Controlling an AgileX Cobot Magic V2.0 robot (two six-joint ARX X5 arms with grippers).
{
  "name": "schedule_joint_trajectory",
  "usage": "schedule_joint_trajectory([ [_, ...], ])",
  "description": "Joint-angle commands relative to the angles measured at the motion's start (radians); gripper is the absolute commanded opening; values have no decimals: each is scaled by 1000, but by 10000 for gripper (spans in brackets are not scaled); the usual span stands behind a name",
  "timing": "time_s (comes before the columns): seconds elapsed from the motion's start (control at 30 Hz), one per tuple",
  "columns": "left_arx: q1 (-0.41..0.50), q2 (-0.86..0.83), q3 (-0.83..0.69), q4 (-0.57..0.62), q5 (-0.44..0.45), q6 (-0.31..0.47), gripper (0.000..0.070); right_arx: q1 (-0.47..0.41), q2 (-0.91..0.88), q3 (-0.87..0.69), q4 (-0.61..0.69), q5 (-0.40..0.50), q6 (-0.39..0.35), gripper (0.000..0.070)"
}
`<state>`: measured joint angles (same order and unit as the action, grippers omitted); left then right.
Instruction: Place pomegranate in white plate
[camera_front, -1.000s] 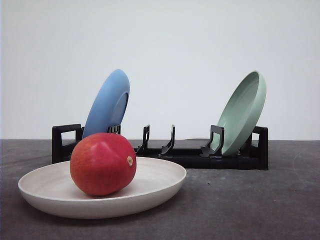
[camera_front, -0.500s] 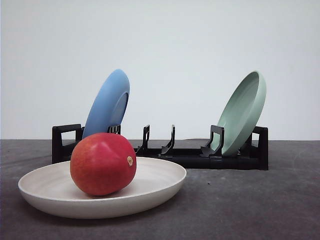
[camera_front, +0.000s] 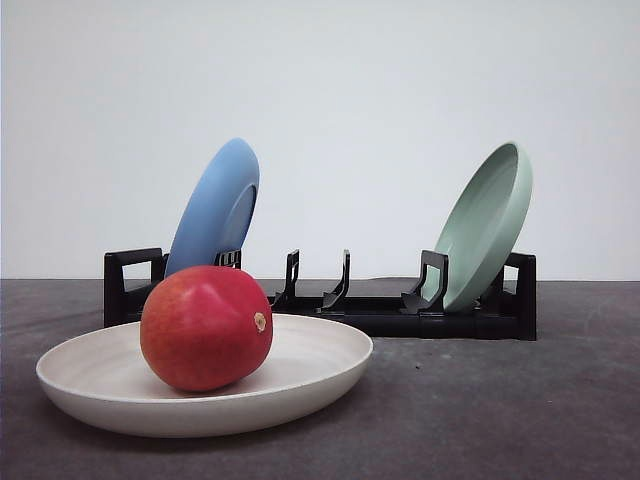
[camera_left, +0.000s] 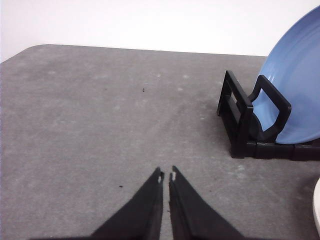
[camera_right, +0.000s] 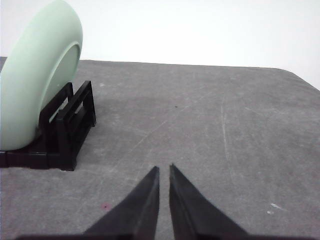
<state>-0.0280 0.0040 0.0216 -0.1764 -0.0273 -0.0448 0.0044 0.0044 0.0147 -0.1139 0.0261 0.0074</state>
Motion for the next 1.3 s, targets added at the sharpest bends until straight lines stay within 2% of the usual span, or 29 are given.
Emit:
schedule_joint_trajectory([
  [0.0, 2, -1, -10, 13, 2, 6, 0, -2, -1, -4, 13, 1, 12, 32],
  [1.27, 2, -1, -10, 13, 2, 6, 0, -2, -1, -4, 13, 1, 12, 32],
])
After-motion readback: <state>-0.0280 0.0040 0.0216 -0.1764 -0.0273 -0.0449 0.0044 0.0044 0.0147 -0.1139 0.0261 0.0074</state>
